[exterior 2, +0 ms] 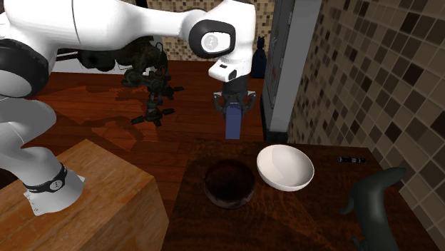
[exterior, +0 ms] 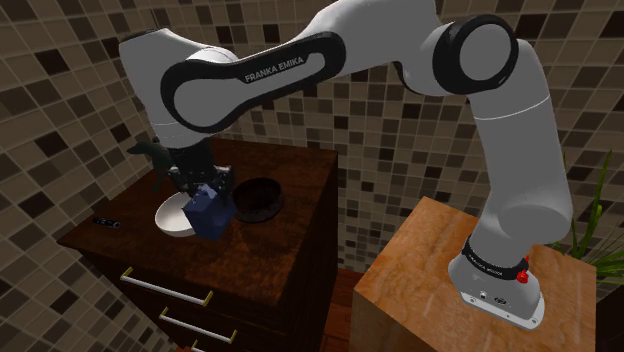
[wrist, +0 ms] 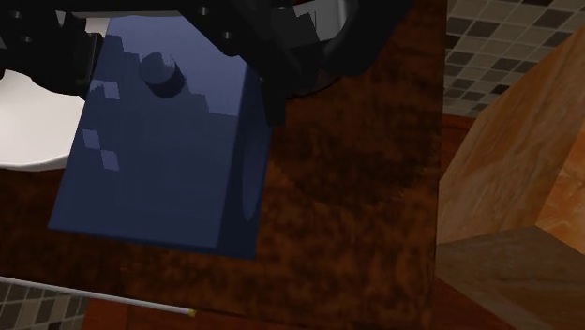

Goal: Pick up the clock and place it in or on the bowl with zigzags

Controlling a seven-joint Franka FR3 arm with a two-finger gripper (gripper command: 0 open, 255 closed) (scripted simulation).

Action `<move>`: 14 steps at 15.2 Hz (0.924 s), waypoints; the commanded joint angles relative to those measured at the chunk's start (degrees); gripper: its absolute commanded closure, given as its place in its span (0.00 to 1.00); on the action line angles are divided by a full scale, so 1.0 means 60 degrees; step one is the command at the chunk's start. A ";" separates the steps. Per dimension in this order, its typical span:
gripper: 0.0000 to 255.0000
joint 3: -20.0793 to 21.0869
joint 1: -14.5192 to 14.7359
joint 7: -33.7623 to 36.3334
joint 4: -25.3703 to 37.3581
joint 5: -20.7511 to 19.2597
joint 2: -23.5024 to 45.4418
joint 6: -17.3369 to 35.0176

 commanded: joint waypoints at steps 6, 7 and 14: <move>1.00 0.0008 -0.0352 -0.0466 0.0309 0.0179 -0.0262 -0.0507; 1.00 -0.0005 -0.0567 -0.0669 0.0199 0.0246 -0.0370 -0.0485; 1.00 -0.0200 -0.1881 -0.2110 -0.0146 0.0593 -0.0854 -0.0494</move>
